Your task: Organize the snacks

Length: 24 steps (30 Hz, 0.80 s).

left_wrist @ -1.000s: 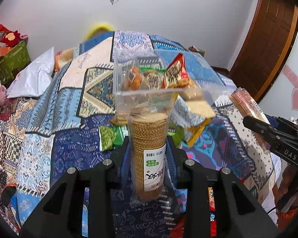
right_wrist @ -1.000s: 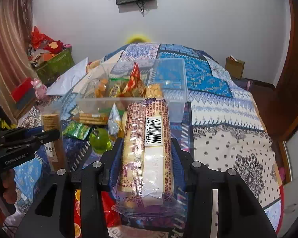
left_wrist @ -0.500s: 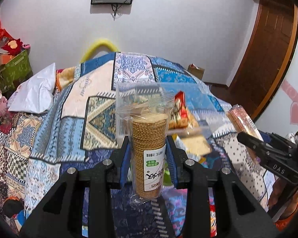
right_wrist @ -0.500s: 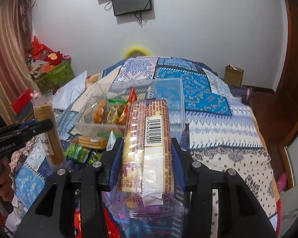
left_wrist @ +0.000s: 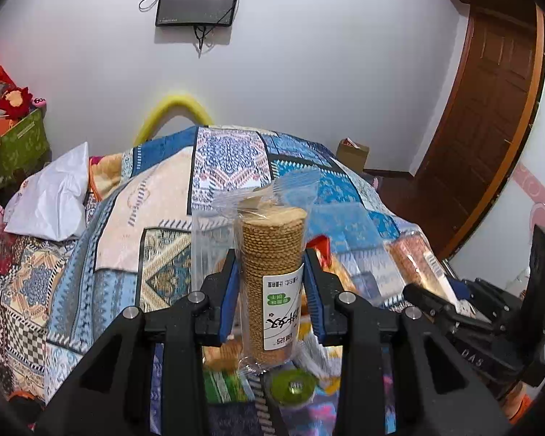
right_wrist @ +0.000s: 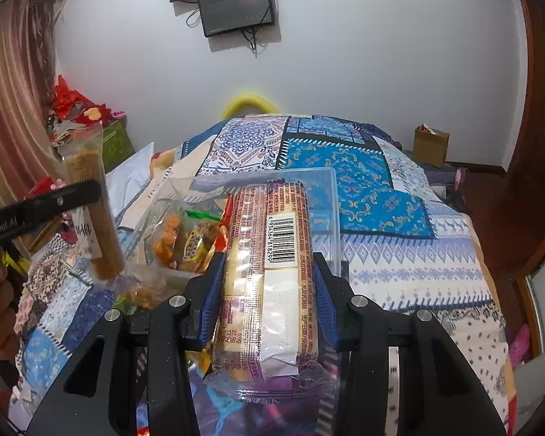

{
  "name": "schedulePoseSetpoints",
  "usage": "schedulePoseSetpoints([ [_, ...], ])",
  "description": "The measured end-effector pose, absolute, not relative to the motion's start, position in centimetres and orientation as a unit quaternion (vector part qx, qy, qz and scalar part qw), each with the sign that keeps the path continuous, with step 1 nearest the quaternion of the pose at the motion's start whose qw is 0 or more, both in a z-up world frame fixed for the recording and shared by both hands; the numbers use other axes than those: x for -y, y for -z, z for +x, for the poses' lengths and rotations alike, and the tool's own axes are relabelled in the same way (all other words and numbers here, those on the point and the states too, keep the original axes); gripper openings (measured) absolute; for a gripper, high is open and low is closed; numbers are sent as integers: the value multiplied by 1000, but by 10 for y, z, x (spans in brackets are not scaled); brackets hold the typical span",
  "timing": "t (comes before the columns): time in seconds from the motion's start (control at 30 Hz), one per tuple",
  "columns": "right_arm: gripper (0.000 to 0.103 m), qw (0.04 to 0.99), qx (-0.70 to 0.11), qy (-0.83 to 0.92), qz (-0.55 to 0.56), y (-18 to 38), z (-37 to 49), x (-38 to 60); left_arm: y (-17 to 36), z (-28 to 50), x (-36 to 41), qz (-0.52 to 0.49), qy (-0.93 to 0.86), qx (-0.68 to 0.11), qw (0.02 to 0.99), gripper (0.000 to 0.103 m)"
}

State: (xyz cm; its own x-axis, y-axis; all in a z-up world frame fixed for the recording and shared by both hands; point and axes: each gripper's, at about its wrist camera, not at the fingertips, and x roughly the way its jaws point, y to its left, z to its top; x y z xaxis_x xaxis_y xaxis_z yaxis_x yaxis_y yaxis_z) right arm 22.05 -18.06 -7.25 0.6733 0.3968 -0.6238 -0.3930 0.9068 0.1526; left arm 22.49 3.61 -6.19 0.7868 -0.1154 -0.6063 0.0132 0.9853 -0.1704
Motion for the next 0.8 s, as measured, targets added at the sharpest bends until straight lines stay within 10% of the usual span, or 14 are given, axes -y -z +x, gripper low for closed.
schedulePoseSetpoints([
  [0.8,42,893,-392,-219,-17,113,285,147,105,315,-5,-41,44,-364,929,33],
])
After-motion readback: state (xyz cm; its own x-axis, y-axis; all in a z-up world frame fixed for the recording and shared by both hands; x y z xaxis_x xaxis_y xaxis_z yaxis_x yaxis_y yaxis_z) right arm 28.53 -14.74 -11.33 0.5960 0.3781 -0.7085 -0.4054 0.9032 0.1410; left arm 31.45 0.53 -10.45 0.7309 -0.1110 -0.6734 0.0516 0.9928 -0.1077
